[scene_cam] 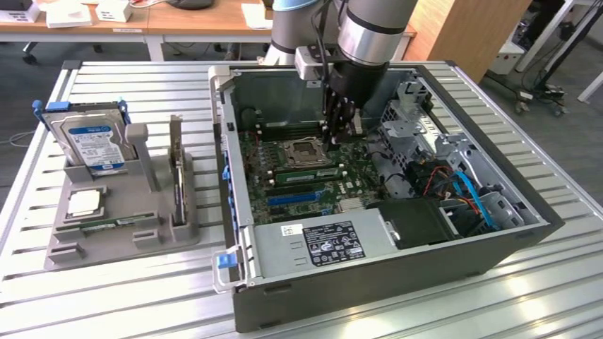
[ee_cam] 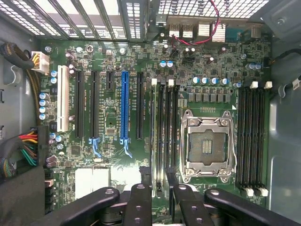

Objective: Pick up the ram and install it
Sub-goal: 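Press down the ram until it locks into place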

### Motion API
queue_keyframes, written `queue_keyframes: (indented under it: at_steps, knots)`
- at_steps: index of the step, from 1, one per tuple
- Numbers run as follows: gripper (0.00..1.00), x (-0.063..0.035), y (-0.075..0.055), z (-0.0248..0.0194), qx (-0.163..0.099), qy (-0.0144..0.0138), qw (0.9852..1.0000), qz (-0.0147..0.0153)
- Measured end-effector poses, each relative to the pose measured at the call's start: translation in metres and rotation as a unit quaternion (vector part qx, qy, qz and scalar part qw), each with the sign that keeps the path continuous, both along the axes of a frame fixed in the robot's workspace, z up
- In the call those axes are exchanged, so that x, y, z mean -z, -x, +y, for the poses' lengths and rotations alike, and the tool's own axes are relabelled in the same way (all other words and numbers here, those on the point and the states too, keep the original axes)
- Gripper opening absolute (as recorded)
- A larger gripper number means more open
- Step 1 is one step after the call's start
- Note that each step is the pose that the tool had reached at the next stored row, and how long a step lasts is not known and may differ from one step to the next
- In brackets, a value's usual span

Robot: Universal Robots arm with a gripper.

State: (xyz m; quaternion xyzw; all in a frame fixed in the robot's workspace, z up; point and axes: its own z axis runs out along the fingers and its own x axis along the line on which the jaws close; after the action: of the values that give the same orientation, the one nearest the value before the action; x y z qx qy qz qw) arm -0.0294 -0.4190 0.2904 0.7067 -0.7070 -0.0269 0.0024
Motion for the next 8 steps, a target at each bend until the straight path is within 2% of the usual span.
queue_keyframes:
  at_steps: [2, 4, 8]
  knots:
    - [0.24, 0.0000, 0.0000, 0.0000, 0.000, 0.0000, 1.0000, 0.0000]
    - [0.11, 0.0000, 0.0000, 0.0000, 0.000, 0.0000, 1.0000, 0.0000]
    - [0.10, 0.0000, 0.0000, 0.0000, 0.000, 0.0000, 1.0000, 0.0000]
